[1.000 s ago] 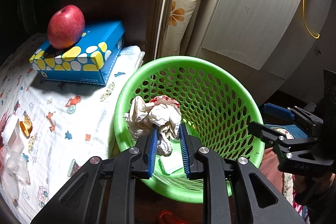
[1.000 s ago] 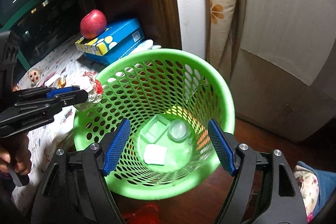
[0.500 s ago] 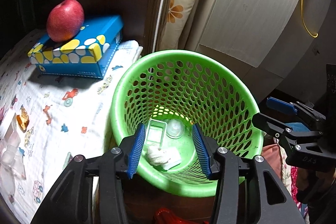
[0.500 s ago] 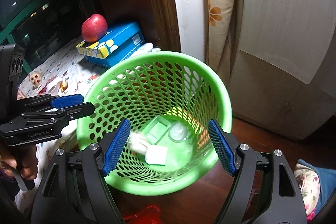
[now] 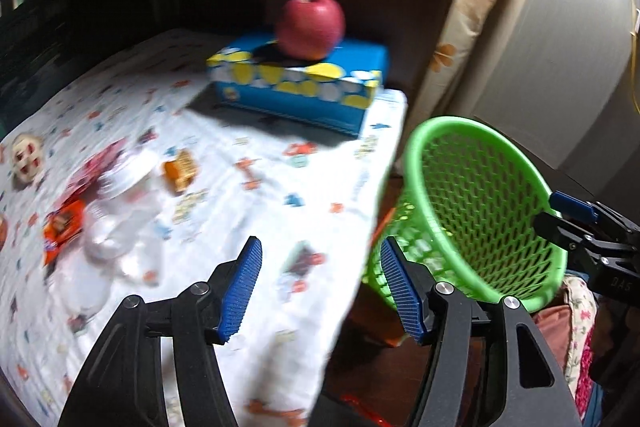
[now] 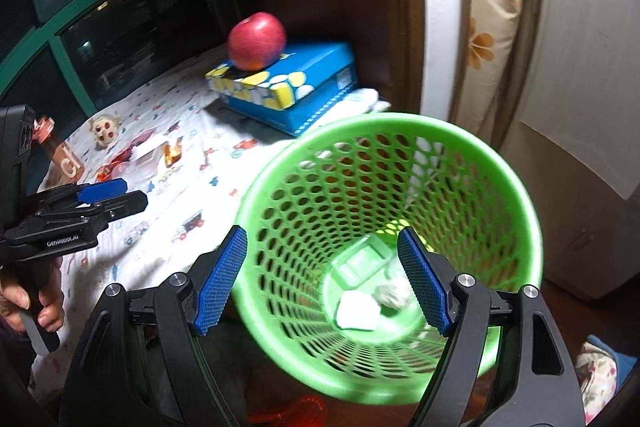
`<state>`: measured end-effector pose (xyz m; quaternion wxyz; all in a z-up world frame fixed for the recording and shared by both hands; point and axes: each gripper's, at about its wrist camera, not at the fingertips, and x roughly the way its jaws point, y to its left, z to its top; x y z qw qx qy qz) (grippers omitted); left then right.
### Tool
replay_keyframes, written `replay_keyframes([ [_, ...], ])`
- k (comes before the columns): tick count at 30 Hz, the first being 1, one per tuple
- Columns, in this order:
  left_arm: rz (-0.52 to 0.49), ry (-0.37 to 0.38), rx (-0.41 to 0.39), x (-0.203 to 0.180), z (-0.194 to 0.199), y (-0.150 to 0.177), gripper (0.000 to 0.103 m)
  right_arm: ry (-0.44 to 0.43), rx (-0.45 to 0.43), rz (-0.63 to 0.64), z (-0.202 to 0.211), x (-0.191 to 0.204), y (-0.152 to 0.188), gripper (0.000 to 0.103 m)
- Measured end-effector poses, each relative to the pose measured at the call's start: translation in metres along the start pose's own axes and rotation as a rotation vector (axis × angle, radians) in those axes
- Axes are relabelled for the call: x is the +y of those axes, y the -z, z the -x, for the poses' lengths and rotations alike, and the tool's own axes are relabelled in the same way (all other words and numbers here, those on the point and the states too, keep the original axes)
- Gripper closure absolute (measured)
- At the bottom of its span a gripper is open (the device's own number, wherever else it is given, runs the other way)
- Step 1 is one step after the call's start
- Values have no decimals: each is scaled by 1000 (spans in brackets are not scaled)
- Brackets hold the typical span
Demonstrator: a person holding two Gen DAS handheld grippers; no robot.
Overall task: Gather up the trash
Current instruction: 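Grasp the clear plastic cup with the right tool while the left tool grasps the wafer wrapper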
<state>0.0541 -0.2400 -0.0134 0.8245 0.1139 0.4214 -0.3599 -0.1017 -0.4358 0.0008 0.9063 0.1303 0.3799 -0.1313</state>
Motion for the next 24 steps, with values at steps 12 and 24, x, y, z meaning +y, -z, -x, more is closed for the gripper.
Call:
replay_keyframes([
  [12, 158, -199, -19, 118, 37, 33, 39, -137, 40, 130, -38, 93, -17, 26],
  [24, 301, -302, -28, 201, 60, 55, 34, -258, 101, 203, -90, 192, -22, 26],
])
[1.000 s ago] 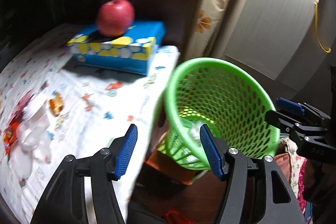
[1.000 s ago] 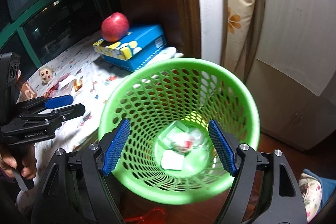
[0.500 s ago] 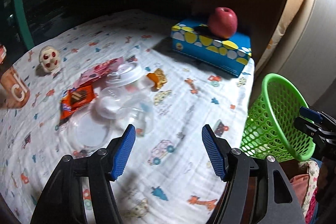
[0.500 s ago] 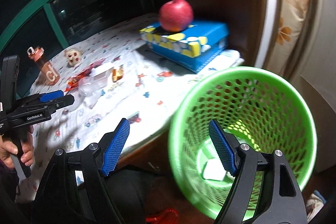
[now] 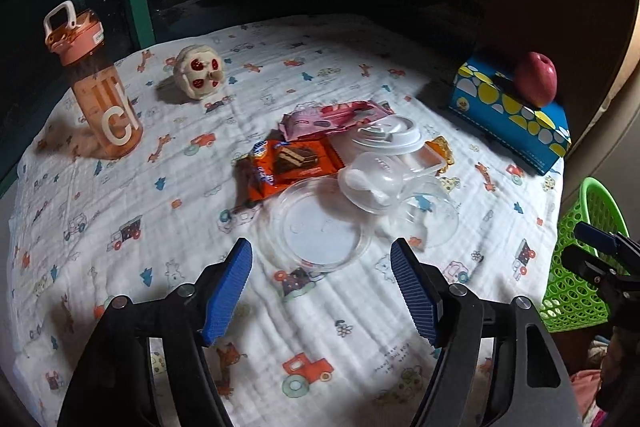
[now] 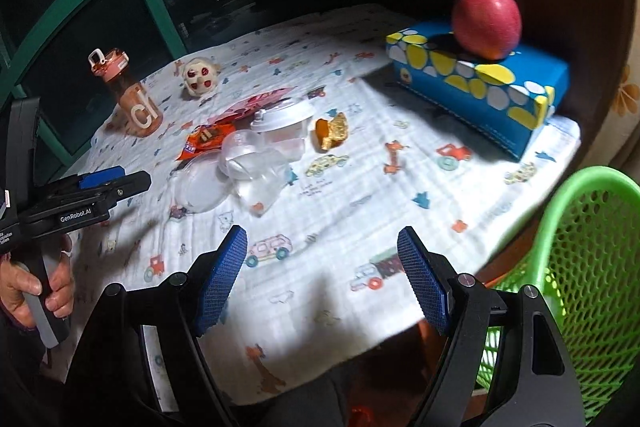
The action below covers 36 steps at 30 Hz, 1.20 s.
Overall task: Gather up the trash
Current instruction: 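Grasp the clear plastic cup with the right tool while the left tool grasps the wafer wrapper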
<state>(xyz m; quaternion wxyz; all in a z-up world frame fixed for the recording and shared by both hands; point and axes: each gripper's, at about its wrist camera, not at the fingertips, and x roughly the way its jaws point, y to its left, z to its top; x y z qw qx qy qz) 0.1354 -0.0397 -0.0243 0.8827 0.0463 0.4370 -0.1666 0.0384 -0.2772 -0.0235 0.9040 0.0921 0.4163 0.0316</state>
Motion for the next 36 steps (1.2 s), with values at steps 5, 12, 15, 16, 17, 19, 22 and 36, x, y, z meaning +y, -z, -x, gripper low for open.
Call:
replay_keyframes([
  [5, 51, -1, 8, 24, -7, 0, 34, -17, 20, 16, -30, 25, -11, 26],
  [12, 85, 1, 19, 49, -18, -3, 34, -15, 52, 49, -77, 50, -27, 26],
  [15, 95, 5, 23, 56, -24, -8, 34, -17, 66, 67, -94, 56, -31, 23],
  [16, 97, 5, 23, 58, -26, -9, 34, -15, 71, 75, -100, 58, -33, 23],
  [17, 98, 5, 25, 59, -28, -11, 34, -11, 72, 81, -104, 59, -33, 23],
  [19, 102, 7, 30, 62, -32, -14, 34, -1, 79, 89, -114, 61, -36, 22],
  [22, 103, 9, 35, 65, -38, -17, 34, 9, 89, 94, -126, 62, -38, 22],
  [36, 120, 34, 67, 69, -76, -40, 34, 9, 140, 89, -154, 55, -39, 32],
])
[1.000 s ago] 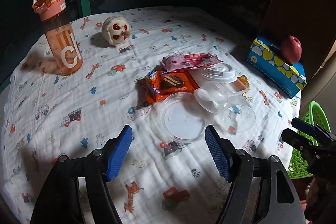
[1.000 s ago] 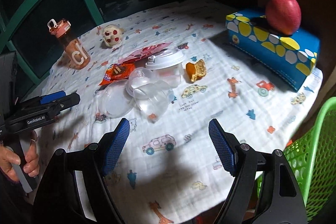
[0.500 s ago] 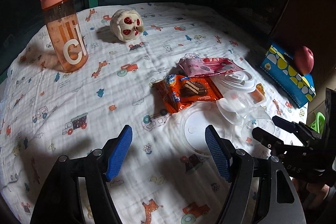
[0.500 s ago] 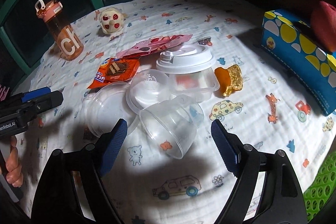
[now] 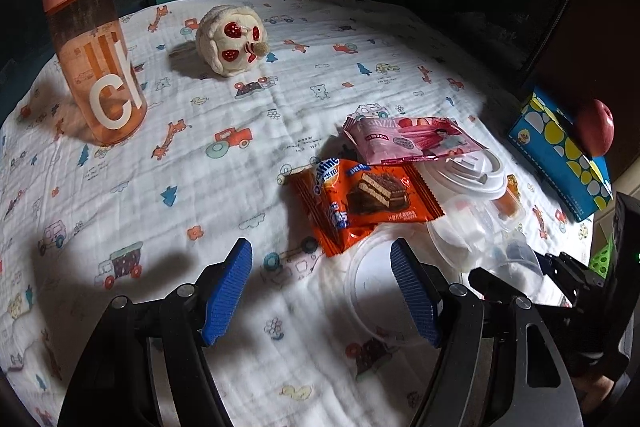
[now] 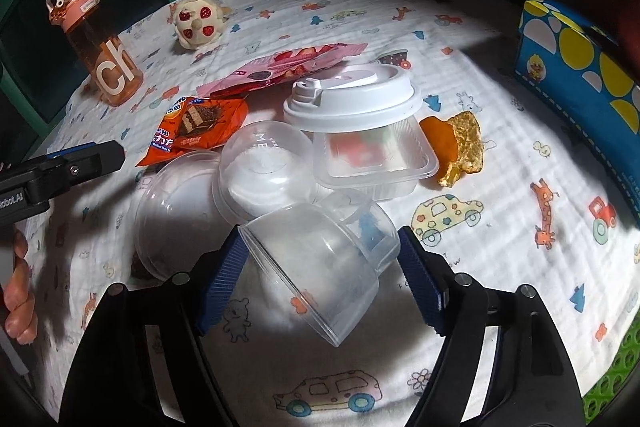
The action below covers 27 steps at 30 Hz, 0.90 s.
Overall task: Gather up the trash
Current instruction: 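Grasp the clear plastic cup with the right tool while the left tool grasps the wafer wrapper, then carry the plastic cup to the basket and open the right tool while the left tool holds the wrapper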
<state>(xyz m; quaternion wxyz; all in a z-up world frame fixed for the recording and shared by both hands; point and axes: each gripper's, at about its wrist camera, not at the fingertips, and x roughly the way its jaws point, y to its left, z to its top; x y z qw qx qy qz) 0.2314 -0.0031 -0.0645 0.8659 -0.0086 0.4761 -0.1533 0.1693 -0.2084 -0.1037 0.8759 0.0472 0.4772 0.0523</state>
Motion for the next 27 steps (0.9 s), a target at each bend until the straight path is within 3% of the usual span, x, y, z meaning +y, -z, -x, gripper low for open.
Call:
replay_keyframes([
  [5, -12, 11, 13, -3, -20, -13, 38, 1, -2, 17, 4, 0, 3, 33],
  [17, 10, 40, 55, 2, -57, -29, 65, -5, -26, -6, 38, -19, 19, 33],
  [22, 7, 41, 41, 1, -57, -27, 87, -7, -50, -17, 55, -23, 25, 33],
  [27, 6, 28, 21, 1, -49, -23, 94, -7, -76, -26, 71, -25, 29, 33],
])
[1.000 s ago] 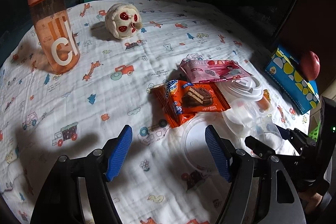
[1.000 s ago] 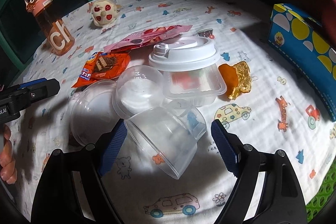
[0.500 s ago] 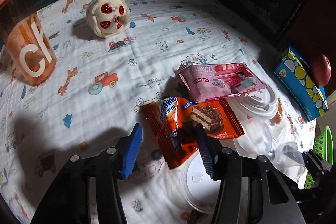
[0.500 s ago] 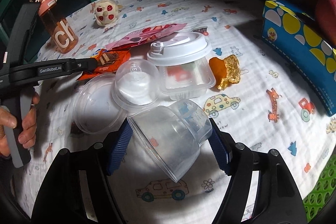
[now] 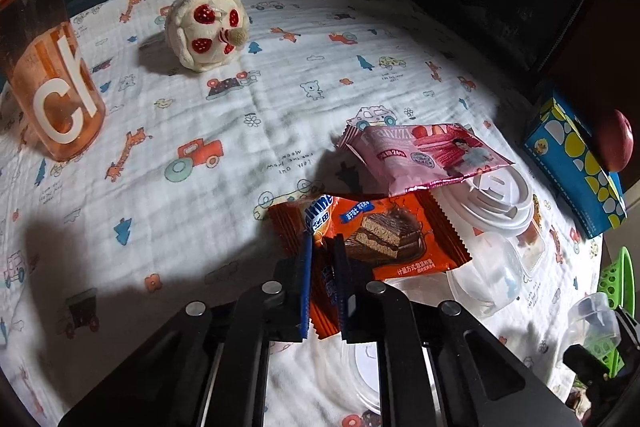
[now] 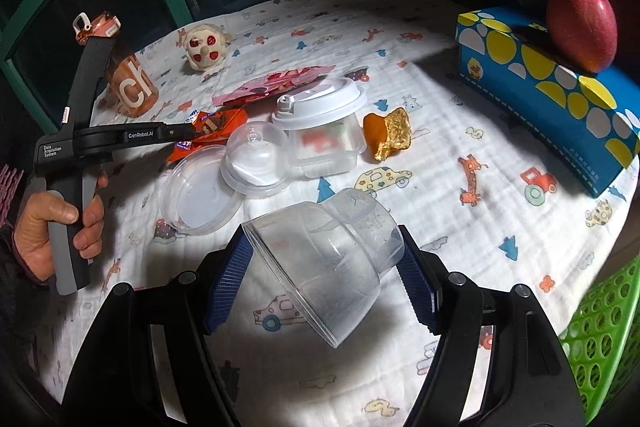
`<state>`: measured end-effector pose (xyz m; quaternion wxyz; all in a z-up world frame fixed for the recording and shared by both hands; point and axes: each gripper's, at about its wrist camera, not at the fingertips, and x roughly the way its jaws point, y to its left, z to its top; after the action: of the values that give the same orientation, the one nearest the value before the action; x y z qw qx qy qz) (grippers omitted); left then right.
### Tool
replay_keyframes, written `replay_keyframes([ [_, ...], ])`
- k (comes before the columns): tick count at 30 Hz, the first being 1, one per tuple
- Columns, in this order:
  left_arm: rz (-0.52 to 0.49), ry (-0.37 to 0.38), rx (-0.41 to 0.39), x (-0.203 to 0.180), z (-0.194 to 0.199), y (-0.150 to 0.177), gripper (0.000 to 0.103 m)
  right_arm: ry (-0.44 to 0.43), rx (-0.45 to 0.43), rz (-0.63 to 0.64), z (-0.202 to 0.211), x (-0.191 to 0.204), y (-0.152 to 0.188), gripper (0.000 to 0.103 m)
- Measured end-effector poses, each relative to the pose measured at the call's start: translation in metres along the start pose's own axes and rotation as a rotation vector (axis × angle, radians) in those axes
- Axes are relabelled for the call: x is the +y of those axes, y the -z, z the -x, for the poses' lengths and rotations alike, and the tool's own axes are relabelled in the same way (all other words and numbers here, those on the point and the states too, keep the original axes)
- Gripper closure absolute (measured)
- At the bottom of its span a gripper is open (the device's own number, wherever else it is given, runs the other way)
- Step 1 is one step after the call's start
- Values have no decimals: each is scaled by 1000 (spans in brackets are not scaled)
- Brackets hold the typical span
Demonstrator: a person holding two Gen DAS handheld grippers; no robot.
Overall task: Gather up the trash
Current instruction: 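Carry the plastic cup to the basket and open the right tool while the left tool holds the wrapper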
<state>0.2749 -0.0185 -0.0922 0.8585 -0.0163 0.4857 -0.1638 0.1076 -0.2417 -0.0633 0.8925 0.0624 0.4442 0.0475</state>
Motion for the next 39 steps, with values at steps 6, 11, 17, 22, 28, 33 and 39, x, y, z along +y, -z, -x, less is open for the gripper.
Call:
replay_keyframes([
  [6, 2, 4, -33, -1, 27, 10, 96, 3, -33, -11, 24, -6, 3, 33],
  [11, -12, 21, -61, -8, 59, 21, 97, 20, -60, -18, 49, -13, 10, 33],
  [17, -59, 70, -95, -34, 93, 32, 97, 59, -98, -55, 83, -34, 22, 33],
  [22, -120, 121, -124, -74, 116, 37, 97, 108, -131, -100, 112, -62, 36, 33],
  [28, -199, 201, -145, -134, 134, 40, 97, 172, -153, -159, 142, -100, 57, 33],
  [33, -265, 257, -132, -186, 135, 48, 97, 217, -161, -201, 161, -129, 75, 33],
  [39, -339, 320, -111, -245, 132, 59, 97, 270, -156, -249, 178, -161, 96, 33],
])
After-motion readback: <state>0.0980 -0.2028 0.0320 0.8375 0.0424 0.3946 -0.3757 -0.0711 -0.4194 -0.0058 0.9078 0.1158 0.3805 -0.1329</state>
